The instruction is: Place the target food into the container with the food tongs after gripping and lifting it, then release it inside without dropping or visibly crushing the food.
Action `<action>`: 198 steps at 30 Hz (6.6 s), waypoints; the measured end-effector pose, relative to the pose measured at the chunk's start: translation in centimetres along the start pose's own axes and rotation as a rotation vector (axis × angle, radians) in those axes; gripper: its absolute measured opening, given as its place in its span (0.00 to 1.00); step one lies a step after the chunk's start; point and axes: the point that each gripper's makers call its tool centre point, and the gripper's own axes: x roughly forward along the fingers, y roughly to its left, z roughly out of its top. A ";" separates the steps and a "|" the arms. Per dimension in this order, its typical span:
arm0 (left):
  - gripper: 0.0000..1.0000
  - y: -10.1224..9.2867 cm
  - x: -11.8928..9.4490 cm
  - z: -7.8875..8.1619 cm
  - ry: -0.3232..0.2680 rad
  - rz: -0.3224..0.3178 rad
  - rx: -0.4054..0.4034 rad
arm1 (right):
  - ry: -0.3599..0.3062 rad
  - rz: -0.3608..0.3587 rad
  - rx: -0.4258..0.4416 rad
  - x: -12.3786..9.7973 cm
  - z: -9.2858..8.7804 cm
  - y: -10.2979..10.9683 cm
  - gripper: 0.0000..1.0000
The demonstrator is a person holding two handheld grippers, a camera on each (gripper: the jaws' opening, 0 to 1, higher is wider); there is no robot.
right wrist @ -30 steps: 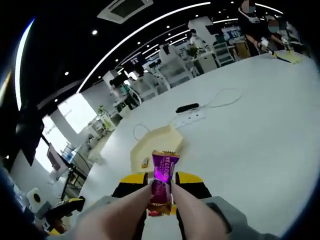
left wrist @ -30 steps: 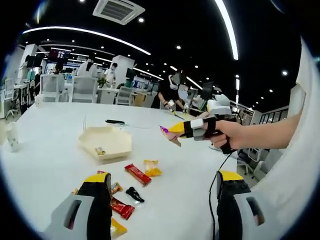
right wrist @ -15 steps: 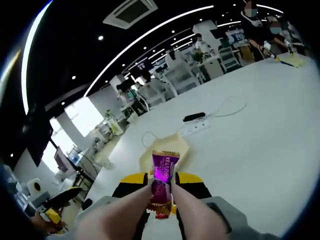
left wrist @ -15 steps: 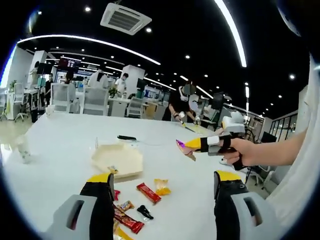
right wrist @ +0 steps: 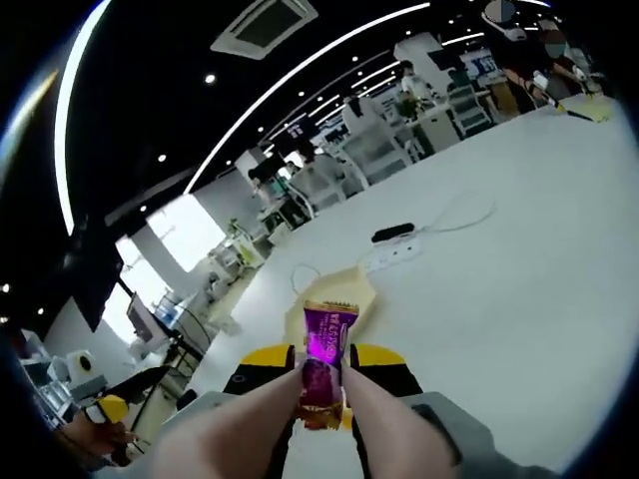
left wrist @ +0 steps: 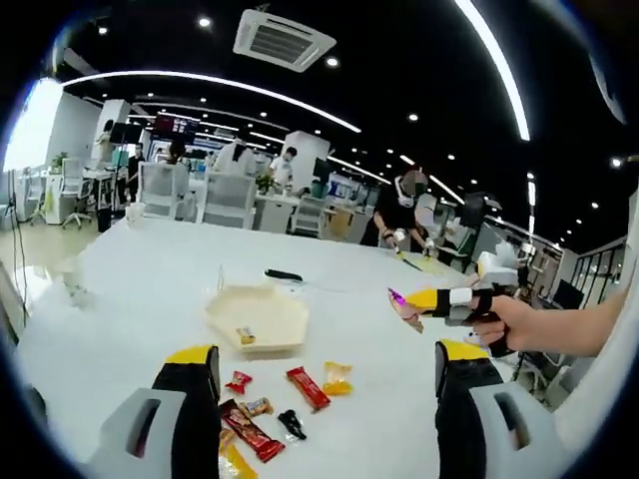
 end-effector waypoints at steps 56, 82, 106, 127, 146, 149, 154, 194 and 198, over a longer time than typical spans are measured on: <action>0.90 0.4 -3.9 -2.8 0.050 0.052 0.011 | -0.074 0.100 -0.159 6.4 7.1 4.9 0.21; 0.92 1.7 -8.0 0.4 0.010 0.123 0.074 | -0.011 0.117 -0.171 10.8 8.1 8.1 0.21; 0.92 2.1 -9.4 2.0 -0.067 0.195 0.016 | -0.001 0.118 -0.144 15.6 11.1 5.5 0.21; 0.91 1.6 -10.2 0.0 -0.040 0.191 0.001 | -0.003 0.112 -0.192 18.5 11.4 7.3 0.22; 0.91 3.1 -11.8 -0.7 -0.091 0.236 -0.087 | 0.014 0.113 -0.206 18.5 11.2 8.1 0.24; 0.91 3.2 -11.9 -0.9 -0.091 0.235 -0.091 | 0.019 0.114 -0.213 18.3 11.0 8.2 0.24; 0.91 3.3 -12.1 -1.0 -0.101 0.234 -0.103 | 0.018 0.114 -0.211 17.8 11.1 8.1 0.24; 0.99 0.3 -8.0 -1.4 -0.052 0.061 -0.101 | 0.040 0.072 -0.165 11.2 8.0 4.8 0.26; 0.99 0.0 -7.7 -1.4 -0.050 0.046 -0.096 | 0.034 0.059 -0.156 10.2 7.6 4.8 0.26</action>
